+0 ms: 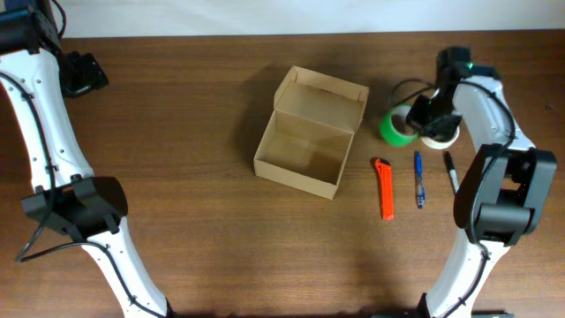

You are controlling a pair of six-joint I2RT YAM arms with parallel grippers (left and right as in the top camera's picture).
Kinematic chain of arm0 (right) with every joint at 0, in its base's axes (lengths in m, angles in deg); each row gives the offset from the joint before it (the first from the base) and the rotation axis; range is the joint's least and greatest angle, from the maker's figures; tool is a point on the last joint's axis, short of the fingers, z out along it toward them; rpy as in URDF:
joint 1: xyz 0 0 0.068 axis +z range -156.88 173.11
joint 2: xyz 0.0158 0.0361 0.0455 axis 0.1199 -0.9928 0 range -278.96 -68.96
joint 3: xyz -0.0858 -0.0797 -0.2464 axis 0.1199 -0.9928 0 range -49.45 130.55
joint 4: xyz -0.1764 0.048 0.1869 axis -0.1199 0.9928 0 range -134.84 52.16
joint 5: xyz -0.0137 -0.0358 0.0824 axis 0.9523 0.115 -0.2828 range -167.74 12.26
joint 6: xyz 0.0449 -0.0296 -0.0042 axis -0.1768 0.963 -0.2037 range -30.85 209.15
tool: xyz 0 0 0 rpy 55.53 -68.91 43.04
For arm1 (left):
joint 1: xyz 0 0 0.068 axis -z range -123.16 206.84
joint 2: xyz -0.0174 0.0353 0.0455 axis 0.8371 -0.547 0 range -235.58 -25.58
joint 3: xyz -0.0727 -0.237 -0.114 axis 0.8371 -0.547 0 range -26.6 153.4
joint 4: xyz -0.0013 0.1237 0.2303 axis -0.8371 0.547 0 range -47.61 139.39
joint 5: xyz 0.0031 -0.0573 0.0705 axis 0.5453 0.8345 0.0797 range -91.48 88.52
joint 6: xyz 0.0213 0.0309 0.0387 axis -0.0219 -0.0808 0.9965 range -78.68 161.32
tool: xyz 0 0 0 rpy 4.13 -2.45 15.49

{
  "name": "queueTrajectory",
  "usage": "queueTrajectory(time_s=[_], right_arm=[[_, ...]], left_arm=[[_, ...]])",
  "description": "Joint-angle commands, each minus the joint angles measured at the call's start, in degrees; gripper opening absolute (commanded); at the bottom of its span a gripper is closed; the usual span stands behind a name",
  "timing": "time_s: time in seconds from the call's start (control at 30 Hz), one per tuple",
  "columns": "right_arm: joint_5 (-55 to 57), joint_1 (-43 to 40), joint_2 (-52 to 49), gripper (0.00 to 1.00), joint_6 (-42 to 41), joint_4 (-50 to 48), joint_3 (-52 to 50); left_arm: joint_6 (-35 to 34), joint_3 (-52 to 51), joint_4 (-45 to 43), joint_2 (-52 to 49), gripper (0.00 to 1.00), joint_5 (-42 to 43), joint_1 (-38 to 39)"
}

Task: Pack container
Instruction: 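Grasp the green tape roll with the right gripper and lift, then lower the green tape into the box, release, withdraw right gripper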

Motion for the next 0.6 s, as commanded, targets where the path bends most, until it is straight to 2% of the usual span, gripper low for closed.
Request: queueTrajectory(time_s=[0.0, 0.17, 0.3, 0.43, 0.57], right_arm=[[-1.2, 1.0, 4.5, 0.04, 4.0, 2.8, 10.6], [-1.2, 5.6, 6.8, 0.04, 11.4, 13.4, 30.8], [-0.7, 12.8, 6.8, 0.04, 18.4, 20.9, 43.2], [2.8, 20.6, 6.7, 0.04, 21.8, 25.2, 45.3], [6.3, 27.4, 4.6, 0.04, 21.9, 28.6, 44.2]], left_arm=[[0.9, -0.2, 0.2, 1.0, 1.00, 0.6, -0.4], [0.9, -0.2, 0.2, 1.0, 1.00, 0.6, -0.4], [0.9, -0.2, 0.2, 1.0, 1.00, 0.6, -0.4], [0.9, -0.2, 0.2, 1.0, 1.00, 0.6, -0.4], [0.9, -0.2, 0.2, 1.0, 1.00, 0.6, -0.4]])
